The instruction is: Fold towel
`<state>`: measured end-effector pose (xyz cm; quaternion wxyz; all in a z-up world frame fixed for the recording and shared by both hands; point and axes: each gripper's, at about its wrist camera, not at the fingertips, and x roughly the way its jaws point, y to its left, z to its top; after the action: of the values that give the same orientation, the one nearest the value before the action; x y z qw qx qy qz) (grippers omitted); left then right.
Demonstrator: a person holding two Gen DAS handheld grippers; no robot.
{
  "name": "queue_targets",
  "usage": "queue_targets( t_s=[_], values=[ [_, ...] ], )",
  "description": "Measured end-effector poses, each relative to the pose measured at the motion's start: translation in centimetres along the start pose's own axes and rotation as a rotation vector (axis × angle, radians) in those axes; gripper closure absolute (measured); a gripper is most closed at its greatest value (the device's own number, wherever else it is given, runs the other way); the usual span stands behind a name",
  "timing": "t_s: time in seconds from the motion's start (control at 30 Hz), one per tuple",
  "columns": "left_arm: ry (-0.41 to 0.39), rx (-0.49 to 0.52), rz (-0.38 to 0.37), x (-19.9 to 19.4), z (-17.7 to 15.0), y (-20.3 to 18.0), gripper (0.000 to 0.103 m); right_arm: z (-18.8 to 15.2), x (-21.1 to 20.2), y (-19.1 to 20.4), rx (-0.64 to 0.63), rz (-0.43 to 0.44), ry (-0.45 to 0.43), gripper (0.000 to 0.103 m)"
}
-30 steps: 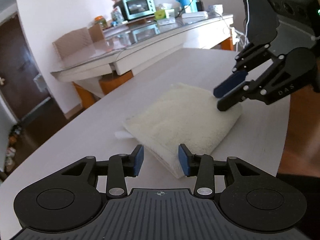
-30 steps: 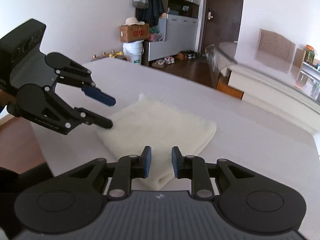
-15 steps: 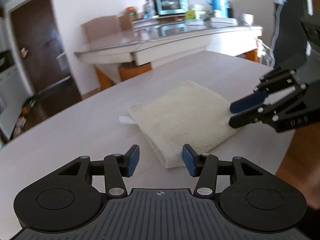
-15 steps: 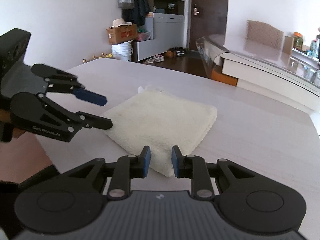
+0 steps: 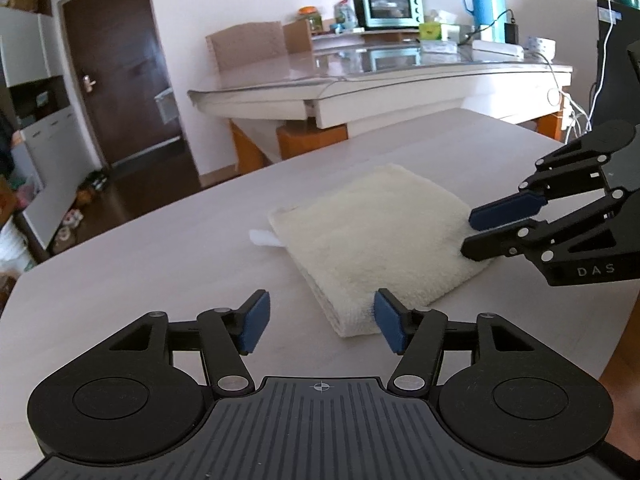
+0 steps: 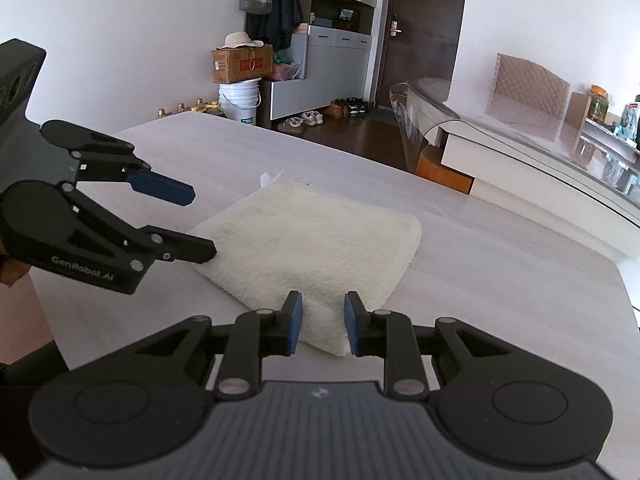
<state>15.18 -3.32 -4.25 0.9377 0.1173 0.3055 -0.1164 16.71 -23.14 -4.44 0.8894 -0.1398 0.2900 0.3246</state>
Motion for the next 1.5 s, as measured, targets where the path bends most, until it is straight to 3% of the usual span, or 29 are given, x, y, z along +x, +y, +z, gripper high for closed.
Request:
queue_targets(
  t_s=[0.1,0.13,0.23,0.27,0.43,0.7,1.17,1.5],
  values=[
    [-0.003,-0.002,0.013,-0.8,-0.1,-0.3,0.034,-0.1,-1.1,0.1,0.036,-0.022,-0.016,0.066],
    [-0.007,-0.006,0.018,-1.2,-0.2,-0.4,0.026,-0.2,-1.5,0.2,0.049,-0.033,-0.021,0.053],
    [-0.019,-0.039,0.02,-2.3,-0.8,-0.6,0.012,-0.8,-3.0,0.5,0.117,-0.065,-0.035,0.036],
    [-0.019,-0.048,0.022,-2.5,-1.0,-0.6,0.011,-1.0,-3.4,0.7,0.135,-0.074,-0.033,0.024],
    [-0.007,-0.086,0.023,-4.0,-1.9,-0.9,0.01,-2.4,-5.5,1.8,0.189,-0.124,-0.037,0.005],
    [-0.016,-0.16,0.046,-6.6,-2.6,-0.8,0.0,-3.3,-8.1,2.7,0.268,-0.157,-0.053,0.001],
    [-0.015,-0.206,0.059,-10.1,-3.8,-1.9,0.0,-3.2,-11.1,5.1,0.286,-0.143,-0.091,0.0],
    [-0.022,-0.196,0.076,-10.2,-3.7,-1.6,0.0,-2.7,-11.1,4.9,0.292,-0.148,-0.108,0.0]
  ],
)
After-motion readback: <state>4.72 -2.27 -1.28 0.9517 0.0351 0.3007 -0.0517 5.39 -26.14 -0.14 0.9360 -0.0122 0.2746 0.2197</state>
